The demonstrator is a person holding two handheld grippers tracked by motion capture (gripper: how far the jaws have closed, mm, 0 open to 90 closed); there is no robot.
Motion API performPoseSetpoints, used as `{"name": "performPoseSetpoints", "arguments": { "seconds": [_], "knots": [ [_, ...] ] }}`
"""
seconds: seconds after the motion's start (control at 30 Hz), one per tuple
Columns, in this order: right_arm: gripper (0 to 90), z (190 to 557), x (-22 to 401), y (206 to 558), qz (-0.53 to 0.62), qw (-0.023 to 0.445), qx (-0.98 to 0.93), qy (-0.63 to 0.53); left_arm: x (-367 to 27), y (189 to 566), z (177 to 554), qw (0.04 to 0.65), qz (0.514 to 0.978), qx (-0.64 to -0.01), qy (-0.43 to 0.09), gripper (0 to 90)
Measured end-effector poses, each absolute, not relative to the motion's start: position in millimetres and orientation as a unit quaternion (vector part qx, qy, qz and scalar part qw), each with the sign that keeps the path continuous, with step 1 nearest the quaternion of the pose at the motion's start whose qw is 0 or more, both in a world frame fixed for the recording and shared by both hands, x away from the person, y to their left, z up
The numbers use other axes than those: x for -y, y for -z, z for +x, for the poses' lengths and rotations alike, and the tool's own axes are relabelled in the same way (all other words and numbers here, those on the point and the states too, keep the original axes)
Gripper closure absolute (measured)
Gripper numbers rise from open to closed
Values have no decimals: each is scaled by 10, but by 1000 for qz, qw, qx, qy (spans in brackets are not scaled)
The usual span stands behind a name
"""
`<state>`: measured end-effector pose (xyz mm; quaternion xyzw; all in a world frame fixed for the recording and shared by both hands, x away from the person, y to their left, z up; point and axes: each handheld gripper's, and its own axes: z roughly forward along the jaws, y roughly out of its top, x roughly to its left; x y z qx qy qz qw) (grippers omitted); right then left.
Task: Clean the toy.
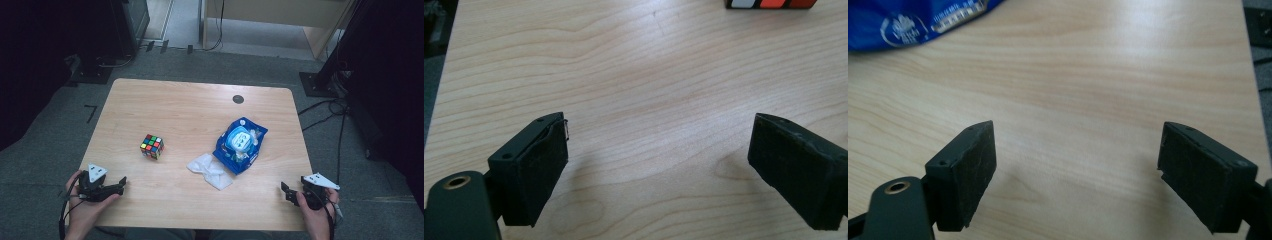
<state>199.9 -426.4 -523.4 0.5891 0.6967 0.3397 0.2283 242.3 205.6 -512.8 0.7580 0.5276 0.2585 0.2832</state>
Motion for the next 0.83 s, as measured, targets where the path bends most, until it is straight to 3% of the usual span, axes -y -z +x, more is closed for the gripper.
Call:
{"name": "performPoseSetpoints", "arguments": {
  "seconds": [0.43, 0.6, 0.83],
  "knots": [
    [148, 2002, 4205, 5251, 585, 243, -706, -318, -2097, 5179, 2495, 308, 760, -527, -222, 94],
    [32, 2036, 4216, 5262, 595, 240, -703, -307, -2096, 5179, 2496, 308, 760, -528, -222, 95],
    [14, 2052, 4223, 5264, 597, 238, -704, -304, -2096, 5179, 2496, 308, 760, -528, -221, 95]
  ]
}}
